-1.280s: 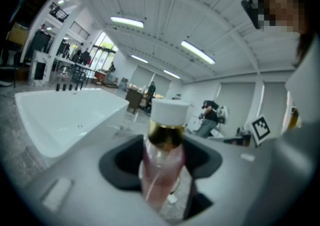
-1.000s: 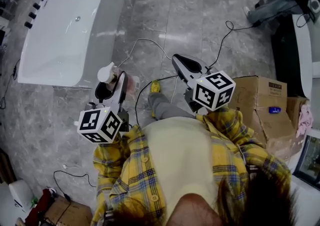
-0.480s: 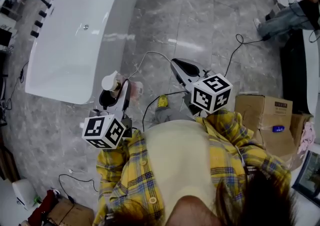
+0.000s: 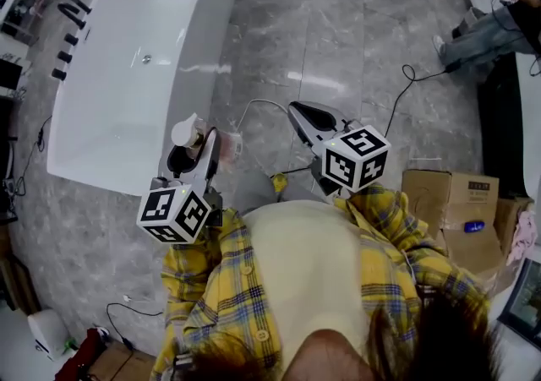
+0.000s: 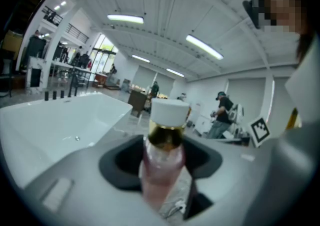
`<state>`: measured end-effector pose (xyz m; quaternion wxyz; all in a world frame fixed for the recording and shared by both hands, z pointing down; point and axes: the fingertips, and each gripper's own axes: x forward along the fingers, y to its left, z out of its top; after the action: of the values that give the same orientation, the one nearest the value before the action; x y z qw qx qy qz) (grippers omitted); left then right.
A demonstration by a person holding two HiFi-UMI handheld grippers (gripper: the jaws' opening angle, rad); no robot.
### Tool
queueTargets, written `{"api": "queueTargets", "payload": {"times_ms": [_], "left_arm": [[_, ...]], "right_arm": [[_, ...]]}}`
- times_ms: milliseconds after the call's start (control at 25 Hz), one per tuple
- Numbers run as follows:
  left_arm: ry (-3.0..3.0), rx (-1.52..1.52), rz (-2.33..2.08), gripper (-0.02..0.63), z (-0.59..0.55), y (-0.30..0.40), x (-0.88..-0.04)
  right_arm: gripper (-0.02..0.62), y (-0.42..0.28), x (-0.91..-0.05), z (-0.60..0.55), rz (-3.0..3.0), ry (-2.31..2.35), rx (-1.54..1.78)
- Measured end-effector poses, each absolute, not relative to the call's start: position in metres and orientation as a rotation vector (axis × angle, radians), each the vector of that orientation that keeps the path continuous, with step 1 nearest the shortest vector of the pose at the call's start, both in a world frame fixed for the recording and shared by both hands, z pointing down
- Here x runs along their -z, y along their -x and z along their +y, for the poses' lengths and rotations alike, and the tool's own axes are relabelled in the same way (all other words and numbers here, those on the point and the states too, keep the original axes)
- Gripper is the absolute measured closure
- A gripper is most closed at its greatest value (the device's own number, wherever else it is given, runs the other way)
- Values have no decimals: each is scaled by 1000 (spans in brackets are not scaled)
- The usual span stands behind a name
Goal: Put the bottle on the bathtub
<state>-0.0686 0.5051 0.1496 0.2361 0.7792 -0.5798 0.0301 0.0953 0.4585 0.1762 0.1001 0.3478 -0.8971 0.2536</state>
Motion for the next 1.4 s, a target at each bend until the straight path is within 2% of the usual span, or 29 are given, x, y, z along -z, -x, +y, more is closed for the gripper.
{"api": "queueTargets", "payload": {"times_ms": [680, 1400], "left_arm": [[-2174, -154, -1494, 379, 381, 74, -180], [-2199, -200, -1362, 380, 240, 141, -196]], "right_arm": [[580, -80, -201, 361, -2566, -1060, -744], [580, 4, -214, 212, -2485, -1081, -764]]}}
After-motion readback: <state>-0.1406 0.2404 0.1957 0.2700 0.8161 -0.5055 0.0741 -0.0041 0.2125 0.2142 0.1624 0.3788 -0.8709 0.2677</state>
